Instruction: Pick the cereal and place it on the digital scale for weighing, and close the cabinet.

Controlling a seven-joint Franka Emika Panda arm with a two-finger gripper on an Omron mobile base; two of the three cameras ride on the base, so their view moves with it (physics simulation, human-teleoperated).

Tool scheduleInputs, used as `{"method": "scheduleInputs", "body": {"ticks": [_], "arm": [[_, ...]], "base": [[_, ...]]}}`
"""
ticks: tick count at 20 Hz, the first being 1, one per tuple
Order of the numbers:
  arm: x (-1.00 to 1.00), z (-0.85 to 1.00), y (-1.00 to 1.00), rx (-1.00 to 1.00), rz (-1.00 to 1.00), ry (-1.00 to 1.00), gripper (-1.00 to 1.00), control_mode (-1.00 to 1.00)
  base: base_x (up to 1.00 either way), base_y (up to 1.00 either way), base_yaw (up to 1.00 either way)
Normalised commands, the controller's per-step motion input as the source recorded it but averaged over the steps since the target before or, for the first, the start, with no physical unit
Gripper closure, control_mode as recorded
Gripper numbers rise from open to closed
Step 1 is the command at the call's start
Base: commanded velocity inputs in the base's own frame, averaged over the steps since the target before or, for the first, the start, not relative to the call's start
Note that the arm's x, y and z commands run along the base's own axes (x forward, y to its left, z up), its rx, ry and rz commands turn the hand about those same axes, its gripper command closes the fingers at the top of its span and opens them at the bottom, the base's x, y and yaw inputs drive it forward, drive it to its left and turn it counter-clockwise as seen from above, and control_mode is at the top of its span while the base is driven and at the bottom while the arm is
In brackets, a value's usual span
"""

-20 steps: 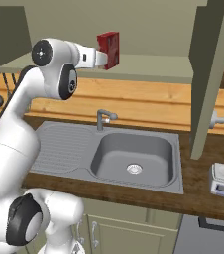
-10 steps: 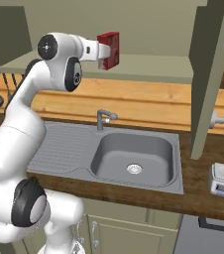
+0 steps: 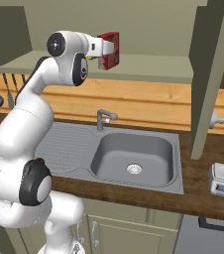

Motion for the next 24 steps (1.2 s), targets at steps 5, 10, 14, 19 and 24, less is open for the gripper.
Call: {"method": "scheduleInputs", "body": {"ticks": [5,10,14,19,24], "arm": [[0.41,0.00,0.00,0.00,-0.02,-0.02,-1.00,-1.00],[0.38,0.00,0.00,0.00,0.00,0.00,-1.00,-1.00],[0.35,0.00,0.00,0.00,0.00,0.00,-1.00,-1.00],[0.34,0.00,-0.13,0.00,0.00,0.01,-1.00,-1.00],[0.24,0.00,-0.20,0.00,0.00,0.00,1.00,-1.00]], "base": [[0.00,0.00,0.00],[0.00,0.00,0.00],[0.00,0.00,0.00],[0.00,0.00,0.00],[0.00,0.00,0.00]]}}
